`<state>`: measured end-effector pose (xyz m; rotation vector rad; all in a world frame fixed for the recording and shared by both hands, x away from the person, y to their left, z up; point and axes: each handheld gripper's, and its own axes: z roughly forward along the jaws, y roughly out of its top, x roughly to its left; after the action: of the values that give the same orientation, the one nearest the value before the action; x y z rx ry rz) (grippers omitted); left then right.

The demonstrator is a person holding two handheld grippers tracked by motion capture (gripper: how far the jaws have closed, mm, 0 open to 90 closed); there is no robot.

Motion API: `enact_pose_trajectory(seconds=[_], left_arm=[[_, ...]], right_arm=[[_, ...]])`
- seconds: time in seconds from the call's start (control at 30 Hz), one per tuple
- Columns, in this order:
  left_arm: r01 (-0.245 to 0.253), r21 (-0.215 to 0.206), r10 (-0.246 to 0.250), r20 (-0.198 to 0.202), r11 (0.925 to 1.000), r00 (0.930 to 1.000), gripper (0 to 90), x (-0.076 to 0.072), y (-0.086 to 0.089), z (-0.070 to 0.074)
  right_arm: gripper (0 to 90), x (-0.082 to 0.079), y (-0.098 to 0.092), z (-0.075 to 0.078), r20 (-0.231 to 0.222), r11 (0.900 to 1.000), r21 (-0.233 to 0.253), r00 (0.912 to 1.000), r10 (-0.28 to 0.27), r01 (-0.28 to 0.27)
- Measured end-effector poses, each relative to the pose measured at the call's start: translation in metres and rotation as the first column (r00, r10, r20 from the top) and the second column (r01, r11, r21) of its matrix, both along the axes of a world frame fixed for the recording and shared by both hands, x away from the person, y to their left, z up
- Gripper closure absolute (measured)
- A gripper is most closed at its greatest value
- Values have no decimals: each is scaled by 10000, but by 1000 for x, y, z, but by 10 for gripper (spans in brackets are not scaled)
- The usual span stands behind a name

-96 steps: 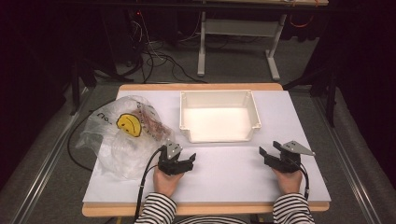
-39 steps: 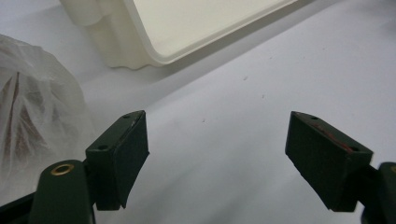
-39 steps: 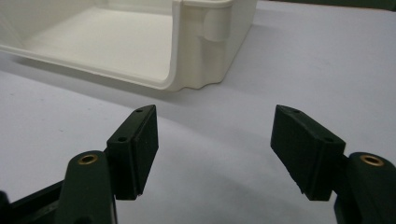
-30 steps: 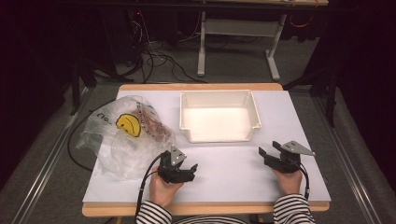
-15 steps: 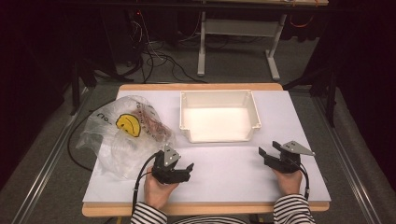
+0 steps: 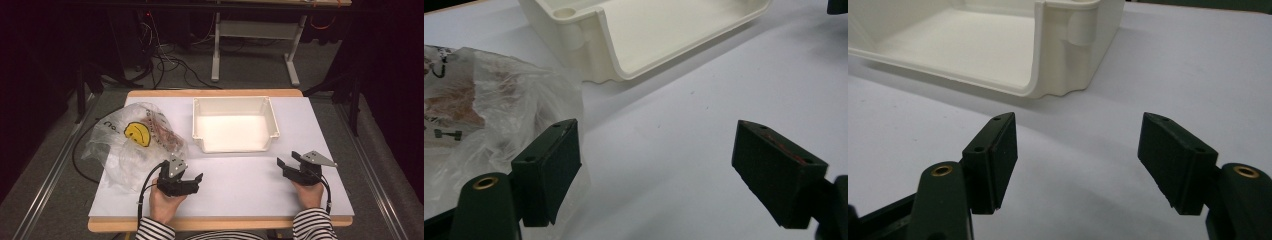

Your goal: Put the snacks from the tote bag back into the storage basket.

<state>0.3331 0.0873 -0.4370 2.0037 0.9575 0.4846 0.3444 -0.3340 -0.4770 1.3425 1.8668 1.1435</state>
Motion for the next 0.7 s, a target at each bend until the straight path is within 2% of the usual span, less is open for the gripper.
enact_pose_trajectory(seconds=[0.7], left_arm=[[-493, -57, 493, -25, 9988, 9988, 181, 5, 23, 7]], right_arm=[[325, 0, 0, 0, 12, 10000, 2, 10000, 8, -8]])
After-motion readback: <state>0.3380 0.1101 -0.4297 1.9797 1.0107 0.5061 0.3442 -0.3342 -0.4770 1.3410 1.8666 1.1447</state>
